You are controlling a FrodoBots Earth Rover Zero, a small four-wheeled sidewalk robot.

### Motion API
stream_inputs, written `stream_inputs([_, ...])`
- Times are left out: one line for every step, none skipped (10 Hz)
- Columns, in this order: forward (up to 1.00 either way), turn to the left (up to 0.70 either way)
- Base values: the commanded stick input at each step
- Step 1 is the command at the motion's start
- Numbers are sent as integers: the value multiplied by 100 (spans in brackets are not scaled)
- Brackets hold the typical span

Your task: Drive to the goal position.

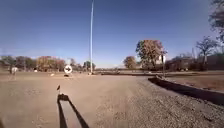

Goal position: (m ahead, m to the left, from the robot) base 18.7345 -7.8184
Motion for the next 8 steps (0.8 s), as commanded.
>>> stream_inputs([50, 0])
stream_inputs([50, 0])
stream_inputs([50, 0])
stream_inputs([50, 0])
stream_inputs([50, 0])
stream_inputs([50, 0])
stream_inputs([50, 0])
stream_inputs([50, 0])
